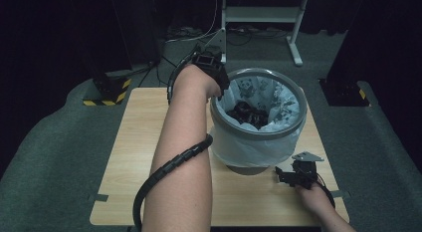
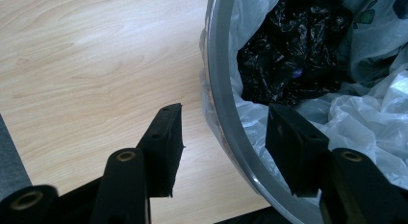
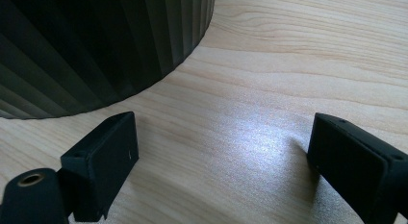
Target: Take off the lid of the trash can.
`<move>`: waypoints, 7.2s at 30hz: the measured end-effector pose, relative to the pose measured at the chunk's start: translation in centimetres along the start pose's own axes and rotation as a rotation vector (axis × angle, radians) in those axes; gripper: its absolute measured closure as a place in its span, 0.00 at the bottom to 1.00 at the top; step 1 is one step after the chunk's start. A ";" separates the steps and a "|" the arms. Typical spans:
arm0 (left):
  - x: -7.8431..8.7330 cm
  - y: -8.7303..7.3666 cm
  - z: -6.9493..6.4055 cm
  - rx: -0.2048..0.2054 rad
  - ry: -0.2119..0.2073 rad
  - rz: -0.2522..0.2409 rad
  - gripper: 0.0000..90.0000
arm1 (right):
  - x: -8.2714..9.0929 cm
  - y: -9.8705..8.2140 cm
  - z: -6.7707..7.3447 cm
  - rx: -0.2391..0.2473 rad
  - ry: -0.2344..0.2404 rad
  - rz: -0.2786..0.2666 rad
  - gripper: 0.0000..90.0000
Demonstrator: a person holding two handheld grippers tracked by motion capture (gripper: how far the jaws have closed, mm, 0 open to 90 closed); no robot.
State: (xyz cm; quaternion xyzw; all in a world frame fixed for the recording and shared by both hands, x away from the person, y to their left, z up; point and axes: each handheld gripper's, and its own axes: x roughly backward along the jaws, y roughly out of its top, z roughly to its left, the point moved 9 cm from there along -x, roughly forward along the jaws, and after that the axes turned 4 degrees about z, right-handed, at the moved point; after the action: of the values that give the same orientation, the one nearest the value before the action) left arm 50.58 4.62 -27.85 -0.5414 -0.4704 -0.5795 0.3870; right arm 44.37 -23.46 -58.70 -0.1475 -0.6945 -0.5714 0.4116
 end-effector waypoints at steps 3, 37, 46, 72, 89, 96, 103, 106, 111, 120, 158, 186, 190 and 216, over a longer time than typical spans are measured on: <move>0.0 0.0 0.0 0.003 0.002 0.001 0.53 | 0.0 0.0 0.0 0.000 0.000 0.000 0.11; -2.9 0.1 -0.7 -0.026 0.067 0.047 0.76 | 0.0 0.0 0.1 0.001 0.004 0.000 0.11; -1.3 0.6 -0.7 -0.023 0.066 -0.011 0.77 | 0.0 0.0 0.1 0.002 0.005 -0.001 0.11; 1.0 1.7 -0.2 0.034 0.006 -0.137 0.86 | 0.0 0.0 0.2 0.005 0.009 0.001 0.11; 2.3 1.2 1.5 0.049 -0.017 -0.176 0.87 | 0.0 0.0 0.2 0.005 0.009 0.001 0.11; 2.5 0.9 1.9 0.047 -0.023 -0.181 0.87 | 0.0 0.0 0.2 0.005 0.009 0.001 0.11; 2.4 0.5 2.7 0.055 -0.034 -0.187 0.87 | 0.0 0.0 0.2 0.005 0.008 0.001 0.11; 2.3 0.2 3.1 0.063 -0.037 -0.185 0.87 | 0.0 0.0 0.2 0.005 0.008 0.001 0.11; 2.4 -0.2 3.9 0.069 -0.045 -0.188 0.87 | 0.0 0.0 0.2 0.005 0.008 0.001 0.11; 2.6 -1.3 5.7 0.087 -0.056 -0.189 0.87 | 0.0 0.0 0.2 0.006 0.008 0.000 0.11; 2.3 -6.9 15.0 0.210 -0.085 -0.205 0.87 | 0.0 0.0 0.3 0.006 0.008 0.001 0.11; 0.4 -10.8 20.6 0.296 -0.097 -0.209 0.87 | -0.1 0.0 0.3 0.009 0.006 0.000 0.11; 0.3 -11.4 21.5 0.317 -0.099 -0.213 0.87 | 0.0 0.0 0.3 0.008 0.007 0.000 0.11; -2.3 -14.0 25.2 0.347 -0.072 -0.229 0.87 | -0.1 0.1 0.2 0.007 0.005 -0.003 0.11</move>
State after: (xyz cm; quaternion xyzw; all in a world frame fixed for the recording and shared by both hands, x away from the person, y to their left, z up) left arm 44.03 32.35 -32.65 -0.4300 -0.6353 -0.5102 0.3888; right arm 44.34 -23.20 -58.72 -0.1435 -0.6959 -0.5698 0.4128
